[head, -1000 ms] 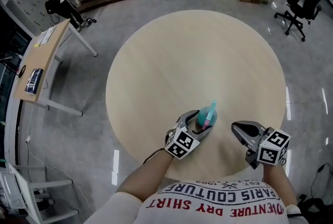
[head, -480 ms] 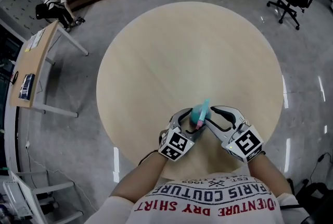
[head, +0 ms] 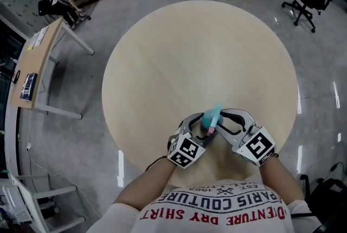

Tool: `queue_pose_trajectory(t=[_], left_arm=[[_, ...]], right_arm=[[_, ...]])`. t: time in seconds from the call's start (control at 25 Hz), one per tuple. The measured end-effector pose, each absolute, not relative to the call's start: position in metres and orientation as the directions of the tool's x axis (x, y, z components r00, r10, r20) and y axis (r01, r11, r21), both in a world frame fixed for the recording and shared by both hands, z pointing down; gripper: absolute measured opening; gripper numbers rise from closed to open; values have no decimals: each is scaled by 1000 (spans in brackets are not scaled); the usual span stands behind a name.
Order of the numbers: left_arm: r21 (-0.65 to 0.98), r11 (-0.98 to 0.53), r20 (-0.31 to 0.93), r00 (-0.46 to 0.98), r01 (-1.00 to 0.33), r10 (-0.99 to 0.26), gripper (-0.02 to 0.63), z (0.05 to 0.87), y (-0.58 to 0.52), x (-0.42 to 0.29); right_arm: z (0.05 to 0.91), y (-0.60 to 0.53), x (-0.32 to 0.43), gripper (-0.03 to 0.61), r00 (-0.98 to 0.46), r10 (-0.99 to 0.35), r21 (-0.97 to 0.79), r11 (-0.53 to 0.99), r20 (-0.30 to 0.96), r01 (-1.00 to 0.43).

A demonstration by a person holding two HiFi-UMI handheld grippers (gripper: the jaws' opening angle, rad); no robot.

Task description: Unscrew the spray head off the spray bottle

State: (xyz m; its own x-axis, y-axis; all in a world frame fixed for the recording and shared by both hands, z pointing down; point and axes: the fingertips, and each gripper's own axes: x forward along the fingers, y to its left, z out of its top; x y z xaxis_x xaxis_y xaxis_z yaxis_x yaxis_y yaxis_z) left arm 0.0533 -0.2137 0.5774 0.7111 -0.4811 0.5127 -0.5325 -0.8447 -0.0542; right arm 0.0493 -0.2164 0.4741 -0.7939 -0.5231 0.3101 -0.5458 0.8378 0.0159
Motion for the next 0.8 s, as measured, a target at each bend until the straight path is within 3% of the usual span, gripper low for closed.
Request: queue_pose_trajectory(t=[0.16, 0.48, 0.64, 0.8], left_arm=[[-67, -886, 523, 740, -459, -423, 319, 575, -212, 55], [-9, -989, 587, 800, -150, -126, 321, 575, -199, 59], [-8, -987, 589, 797, -161, -135, 321, 575, -202, 60], [0, -962, 571, 790, -272, -223, 321, 577, -205, 57]], right_arm=[[471, -213, 48, 124, -857, -387, 84, 920, 340, -382], [472, -204, 52, 124, -921, -88, -15, 995, 380, -102], [472, -206, 52, 129, -925, -116, -48, 989, 363, -143], [469, -206, 59, 151, -931, -212, -158, 951, 298, -267]])
